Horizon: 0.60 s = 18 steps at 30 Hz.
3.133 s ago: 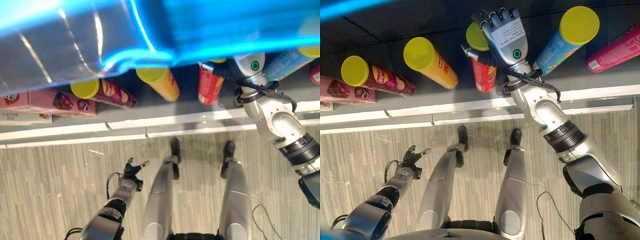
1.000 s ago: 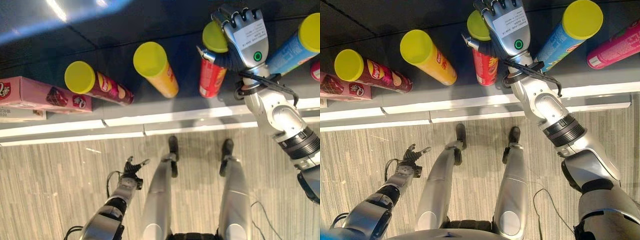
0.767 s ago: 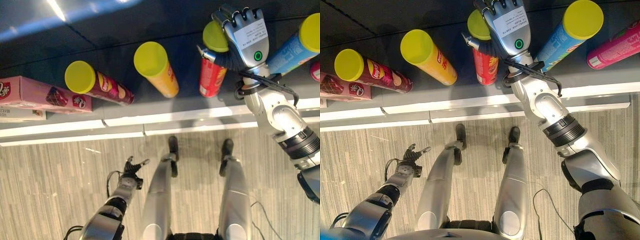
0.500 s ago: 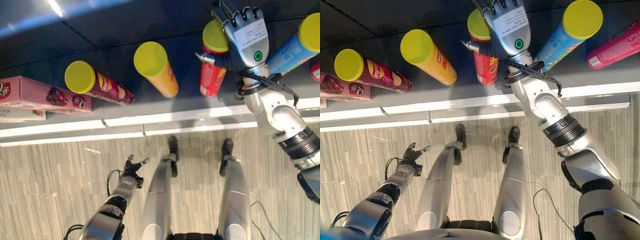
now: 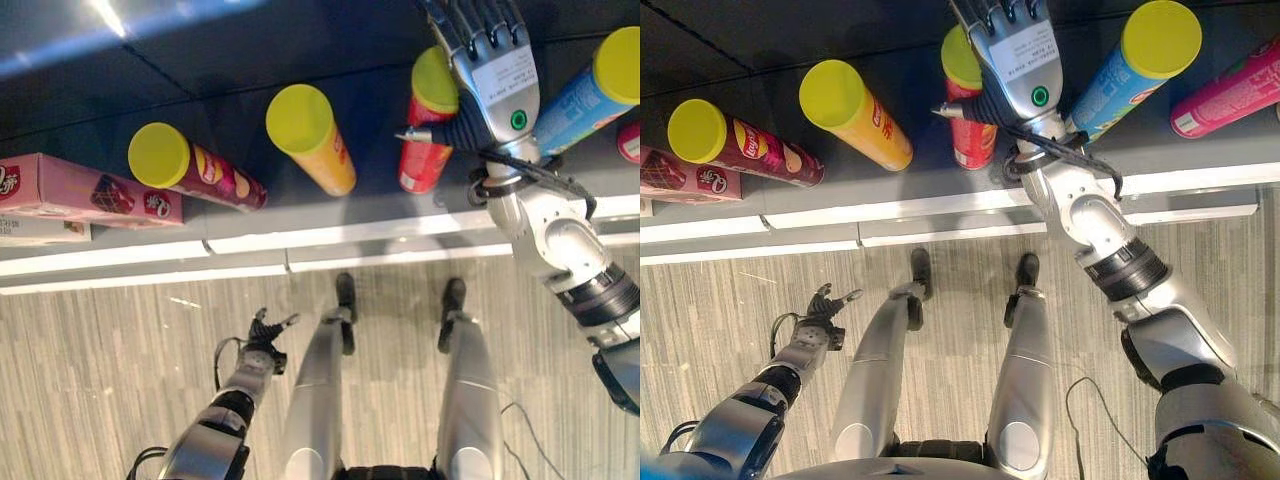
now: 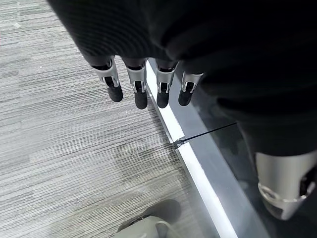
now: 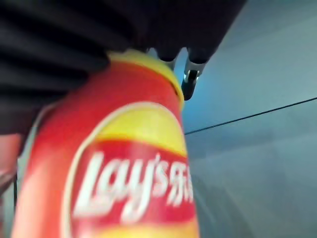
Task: Put the goods on the table back onto the shelves and tidy them up.
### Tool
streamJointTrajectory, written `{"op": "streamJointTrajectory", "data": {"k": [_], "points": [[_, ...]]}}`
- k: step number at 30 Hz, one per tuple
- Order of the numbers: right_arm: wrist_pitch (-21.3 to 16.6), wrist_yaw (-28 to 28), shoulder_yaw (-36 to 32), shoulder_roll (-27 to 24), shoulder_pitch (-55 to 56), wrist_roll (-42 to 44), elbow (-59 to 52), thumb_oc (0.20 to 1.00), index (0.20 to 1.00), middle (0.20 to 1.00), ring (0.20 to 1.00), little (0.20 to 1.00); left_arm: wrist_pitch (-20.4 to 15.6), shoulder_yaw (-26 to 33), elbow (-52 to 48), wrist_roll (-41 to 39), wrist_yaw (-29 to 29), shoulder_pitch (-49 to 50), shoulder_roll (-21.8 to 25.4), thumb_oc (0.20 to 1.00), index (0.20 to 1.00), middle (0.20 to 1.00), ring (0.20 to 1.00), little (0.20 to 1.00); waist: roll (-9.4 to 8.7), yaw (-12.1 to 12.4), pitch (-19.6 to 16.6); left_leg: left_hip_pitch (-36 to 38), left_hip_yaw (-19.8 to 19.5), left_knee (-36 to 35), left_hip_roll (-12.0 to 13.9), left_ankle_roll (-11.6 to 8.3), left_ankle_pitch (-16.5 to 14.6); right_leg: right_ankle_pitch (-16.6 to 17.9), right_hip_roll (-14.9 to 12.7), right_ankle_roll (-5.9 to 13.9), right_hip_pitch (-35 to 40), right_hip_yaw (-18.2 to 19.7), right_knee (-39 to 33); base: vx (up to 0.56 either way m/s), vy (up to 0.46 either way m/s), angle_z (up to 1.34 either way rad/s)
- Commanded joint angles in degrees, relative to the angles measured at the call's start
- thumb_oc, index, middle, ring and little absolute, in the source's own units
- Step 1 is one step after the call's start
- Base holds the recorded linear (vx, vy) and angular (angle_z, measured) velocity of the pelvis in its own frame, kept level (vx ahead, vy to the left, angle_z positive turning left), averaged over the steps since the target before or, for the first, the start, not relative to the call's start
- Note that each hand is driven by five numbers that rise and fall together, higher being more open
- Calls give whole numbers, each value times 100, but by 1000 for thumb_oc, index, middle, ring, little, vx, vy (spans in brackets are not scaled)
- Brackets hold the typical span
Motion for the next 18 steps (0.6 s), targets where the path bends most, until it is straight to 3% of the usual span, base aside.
{"op": "streamJointTrajectory", "data": {"k": [1,9,13,16,17,18], "points": [[-362,-330,-558,100,531,298,-977,1000,1000,1000,1000,1000,45,4,272,-190,212,248,0,1000,1000,1000,1000,1000,-125,-71,-361,126,-23,283,437,-306,-680,493,-468,230,217,30,-473,39,8,-9],[-881,-77,-614,160,1396,720,-1643,1000,1000,1000,1000,1000,0,-16,141,-80,125,551,-59,1000,1000,1000,1000,1000,-255,-153,-476,774,35,-39,445,-346,-654,594,-459,263,935,-129,-987,34,0,-15],[-1196,287,-549,334,2054,1295,-1673,1000,1000,1000,1000,1000,-82,-6,-44,-76,95,892,-134,1000,1000,1000,1000,1000,-426,-164,-734,1586,70,-766,428,-406,-413,787,-373,305,1828,-416,-1765,79,-34,-10],[-1399,736,-606,421,2581,2085,-1432,1000,1000,1000,1000,1000,-121,52,-111,-31,52,1037,-176,1000,1000,1000,1000,1000,-522,-178,-959,2037,123,-1262,494,-431,-239,876,-290,324,2257,-545,-2194,92,-32,-6],[-1502,1198,-695,291,3053,2540,-1393,1000,1000,1000,1000,1000,-135,151,-86,70,-34,1176,-168,1000,1000,1000,1000,1000,-572,-214,-1157,2349,165,-1620,556,-460,-96,928,-224,349,2519,-623,-2454,148,-37,4],[-1536,1288,-849,191,3348,2621,-1459,1000,1000,1000,1000,1000,-134,224,-80,86,-49,1242,-151,1000,1000,1000,1000,1000,-585,-234,-1254,2499,185,-1780,578,-468,-32,935,-195,353,2627,-664,-2536,142,-42,8]]}}
